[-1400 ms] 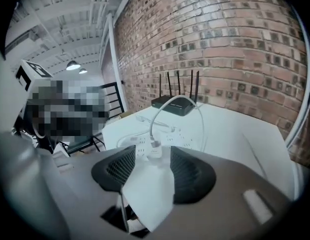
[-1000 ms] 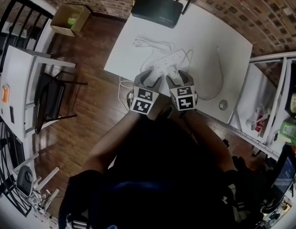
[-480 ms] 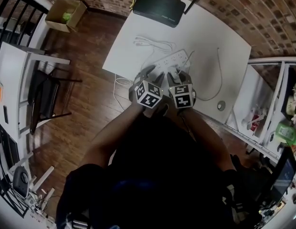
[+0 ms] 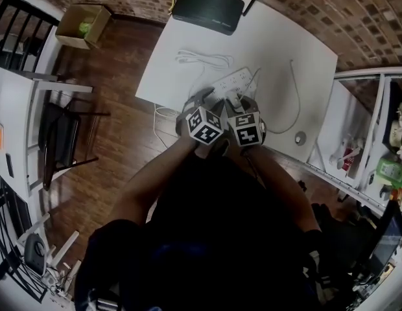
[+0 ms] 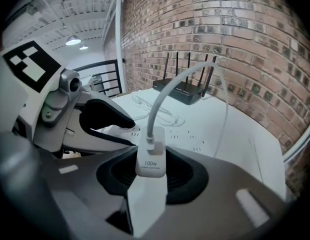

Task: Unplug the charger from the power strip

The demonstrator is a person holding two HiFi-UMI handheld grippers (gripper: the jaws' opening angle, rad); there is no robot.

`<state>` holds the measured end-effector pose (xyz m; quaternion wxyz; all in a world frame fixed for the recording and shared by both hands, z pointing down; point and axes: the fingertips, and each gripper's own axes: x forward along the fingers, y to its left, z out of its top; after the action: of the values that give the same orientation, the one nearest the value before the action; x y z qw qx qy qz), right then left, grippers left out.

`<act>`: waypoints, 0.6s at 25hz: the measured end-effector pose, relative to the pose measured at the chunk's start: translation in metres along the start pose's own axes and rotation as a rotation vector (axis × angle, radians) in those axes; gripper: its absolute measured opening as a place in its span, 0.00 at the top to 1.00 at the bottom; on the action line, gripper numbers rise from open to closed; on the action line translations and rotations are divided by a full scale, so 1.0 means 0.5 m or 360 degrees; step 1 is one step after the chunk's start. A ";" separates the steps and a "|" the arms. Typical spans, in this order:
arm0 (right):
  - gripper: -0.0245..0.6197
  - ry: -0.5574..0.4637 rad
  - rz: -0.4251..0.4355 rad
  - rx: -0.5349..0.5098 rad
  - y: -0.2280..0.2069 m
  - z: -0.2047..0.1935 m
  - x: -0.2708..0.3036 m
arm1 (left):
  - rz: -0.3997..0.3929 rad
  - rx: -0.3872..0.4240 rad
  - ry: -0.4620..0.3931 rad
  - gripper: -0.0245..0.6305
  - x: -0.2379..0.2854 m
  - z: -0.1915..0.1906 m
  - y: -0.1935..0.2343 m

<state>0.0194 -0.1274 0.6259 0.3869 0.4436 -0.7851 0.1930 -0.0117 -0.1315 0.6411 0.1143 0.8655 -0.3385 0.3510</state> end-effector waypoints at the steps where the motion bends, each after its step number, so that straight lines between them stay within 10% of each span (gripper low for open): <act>1: 0.75 -0.0002 -0.0003 -0.0003 -0.001 0.000 0.000 | -0.0015 0.0010 0.0020 0.67 0.005 -0.004 -0.004; 15: 0.75 -0.0037 -0.0011 0.0039 -0.002 0.009 -0.005 | -0.0118 -0.0084 0.0035 0.72 0.013 -0.009 -0.011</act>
<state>0.0188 -0.1295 0.6209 0.3730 0.4531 -0.7856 0.1960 -0.0071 -0.1287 0.6489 0.1538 0.8703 -0.3140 0.3468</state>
